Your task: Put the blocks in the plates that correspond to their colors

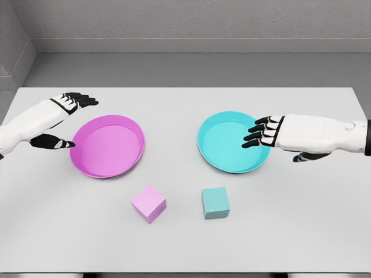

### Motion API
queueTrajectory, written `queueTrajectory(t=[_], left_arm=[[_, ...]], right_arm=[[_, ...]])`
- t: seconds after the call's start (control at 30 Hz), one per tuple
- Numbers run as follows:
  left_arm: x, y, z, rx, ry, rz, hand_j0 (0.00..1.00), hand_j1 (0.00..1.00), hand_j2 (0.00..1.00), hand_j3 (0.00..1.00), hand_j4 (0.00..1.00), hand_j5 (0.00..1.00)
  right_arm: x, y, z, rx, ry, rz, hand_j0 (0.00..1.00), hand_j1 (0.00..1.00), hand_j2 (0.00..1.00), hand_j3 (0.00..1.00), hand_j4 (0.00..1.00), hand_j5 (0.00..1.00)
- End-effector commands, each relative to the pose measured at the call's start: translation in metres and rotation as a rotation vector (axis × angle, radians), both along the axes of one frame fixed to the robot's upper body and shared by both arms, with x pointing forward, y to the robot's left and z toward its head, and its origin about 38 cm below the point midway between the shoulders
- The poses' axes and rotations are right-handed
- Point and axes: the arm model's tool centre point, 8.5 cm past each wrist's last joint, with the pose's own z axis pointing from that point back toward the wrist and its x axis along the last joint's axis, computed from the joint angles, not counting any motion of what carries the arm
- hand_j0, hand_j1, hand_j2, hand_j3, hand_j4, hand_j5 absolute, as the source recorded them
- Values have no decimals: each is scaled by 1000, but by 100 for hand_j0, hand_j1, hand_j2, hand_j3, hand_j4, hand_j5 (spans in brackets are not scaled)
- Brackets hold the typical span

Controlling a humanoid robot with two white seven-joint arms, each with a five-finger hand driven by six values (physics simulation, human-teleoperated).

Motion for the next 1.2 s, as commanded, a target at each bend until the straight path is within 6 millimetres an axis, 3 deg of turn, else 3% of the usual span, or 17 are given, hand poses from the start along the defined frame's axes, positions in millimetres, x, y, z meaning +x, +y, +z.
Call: queueTrajectory(t=[0.0,0.13,0.4,0.5,0.63,0.83,1.17], left_arm=[[0,-1,2,-5,-4,-3,100,100,100,100,100,100],[-4,-5,1,-3,0,-19,100,100,100,100,100,100],[-36,-34,-3,119,-2,-161,100,100,100,100,100,100],[-39,-32,-1,143,-2,-170,100,100,100,100,100,100],[-41,-32,-1,164,11,-179,100,100,100,100,100,100],[-60,-52,-20,206,69,-261,100,100,100,100,100,100],[-84,-95,-45,211,99,-391,100,100,100,100,100,100]], right_arm=[[0,-1,-1,2,6,-4,100,100,100,100,100,100],[-4,3,-12,2,35,6,100,100,100,100,100,100],[-14,37,-52,-19,95,106,100,100,100,100,100,100],[-20,49,-67,-32,109,142,100,100,100,100,100,100],[-20,61,-71,-54,80,179,100,100,100,100,100,100],[-24,84,-84,-82,59,247,100,100,100,100,100,100],[-32,96,-108,-136,104,287,100,100,100,100,100,100]])
